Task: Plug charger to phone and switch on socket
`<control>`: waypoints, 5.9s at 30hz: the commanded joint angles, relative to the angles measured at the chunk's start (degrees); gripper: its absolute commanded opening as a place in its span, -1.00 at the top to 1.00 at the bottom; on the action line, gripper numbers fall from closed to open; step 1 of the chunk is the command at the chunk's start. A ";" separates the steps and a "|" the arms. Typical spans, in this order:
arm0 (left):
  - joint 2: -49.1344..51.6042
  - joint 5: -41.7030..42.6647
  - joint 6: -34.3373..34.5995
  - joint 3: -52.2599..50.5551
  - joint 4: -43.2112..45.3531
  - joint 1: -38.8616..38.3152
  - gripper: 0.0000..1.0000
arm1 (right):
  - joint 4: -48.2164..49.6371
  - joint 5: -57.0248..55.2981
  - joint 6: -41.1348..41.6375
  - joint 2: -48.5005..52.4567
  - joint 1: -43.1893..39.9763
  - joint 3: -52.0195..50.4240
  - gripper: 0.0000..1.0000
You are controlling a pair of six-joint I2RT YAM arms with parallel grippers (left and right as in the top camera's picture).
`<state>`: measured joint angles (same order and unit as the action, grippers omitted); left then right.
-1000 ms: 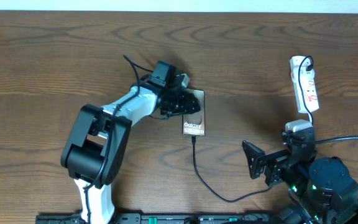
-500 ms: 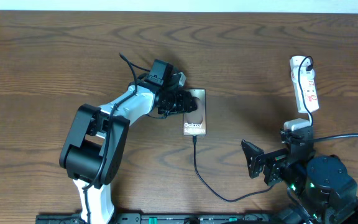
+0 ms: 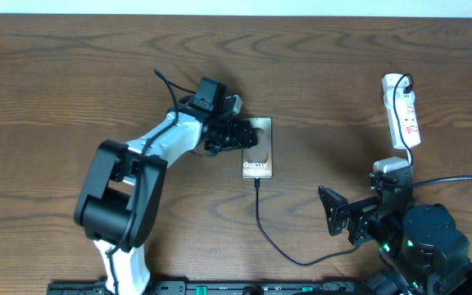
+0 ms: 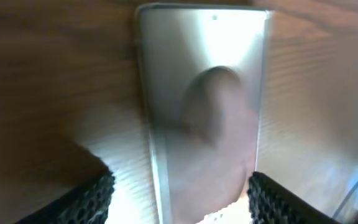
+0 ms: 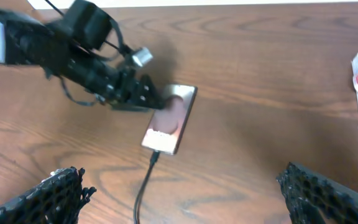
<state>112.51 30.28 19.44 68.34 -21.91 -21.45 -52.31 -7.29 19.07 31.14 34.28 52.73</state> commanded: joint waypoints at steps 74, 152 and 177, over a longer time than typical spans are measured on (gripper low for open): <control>-110.95 -69.77 19.23 -10.27 -42.38 20.13 -0.96 | -8.74 12.76 27.67 74.71 -58.27 42.25 0.98; -112.37 -69.85 19.23 -9.99 -58.82 23.58 -0.96 | 8.59 10.80 26.05 93.04 -50.86 45.40 0.98; -112.37 -69.85 19.23 -9.99 -58.82 23.58 -0.96 | 6.47 2.91 21.07 91.10 -52.83 45.53 0.98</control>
<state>0.23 -38.57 38.81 58.15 -80.68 1.87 -45.89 -4.10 41.36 124.70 -18.46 96.75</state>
